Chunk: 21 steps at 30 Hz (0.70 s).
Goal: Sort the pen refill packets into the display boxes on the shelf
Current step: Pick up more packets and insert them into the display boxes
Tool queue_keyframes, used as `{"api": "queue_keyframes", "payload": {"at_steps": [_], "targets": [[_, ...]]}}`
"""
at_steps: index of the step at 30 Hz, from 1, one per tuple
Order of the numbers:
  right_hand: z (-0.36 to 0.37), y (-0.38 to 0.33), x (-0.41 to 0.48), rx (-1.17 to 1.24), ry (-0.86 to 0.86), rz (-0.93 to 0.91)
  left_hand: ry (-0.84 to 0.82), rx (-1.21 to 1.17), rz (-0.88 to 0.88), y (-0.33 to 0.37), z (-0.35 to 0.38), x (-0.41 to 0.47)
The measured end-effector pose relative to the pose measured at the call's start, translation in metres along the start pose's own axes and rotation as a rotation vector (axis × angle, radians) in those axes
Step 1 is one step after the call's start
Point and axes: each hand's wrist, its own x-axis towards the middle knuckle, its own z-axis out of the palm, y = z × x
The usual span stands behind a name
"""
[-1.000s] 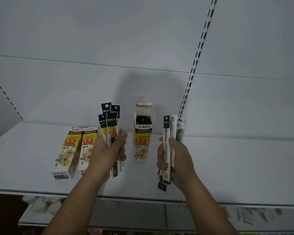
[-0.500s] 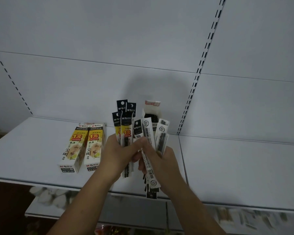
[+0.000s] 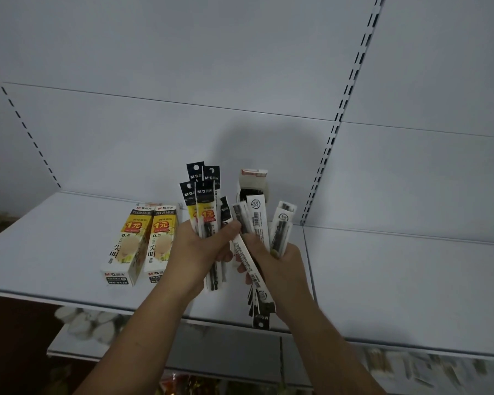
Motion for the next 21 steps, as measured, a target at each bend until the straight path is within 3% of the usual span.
{"api": "queue_keyframes", "payload": {"at_steps": [8,15,18,21], "targets": [[0.002,-0.003,-0.001,0.015,-0.039,-0.033,-0.039,-0.090,-0.025,0.002,-0.003,-0.006],[0.003,0.002,-0.001,-0.044,-0.038,-0.117,0.036,-0.051,-0.006,0.003,-0.012,-0.005],[0.000,0.006,0.003,-0.047,0.001,-0.090,0.040,-0.066,-0.022,0.002,-0.019,-0.003],[-0.007,0.008,0.008,-0.053,-0.075,-0.064,0.047,-0.073,-0.021,0.002,-0.022,-0.002]]}}
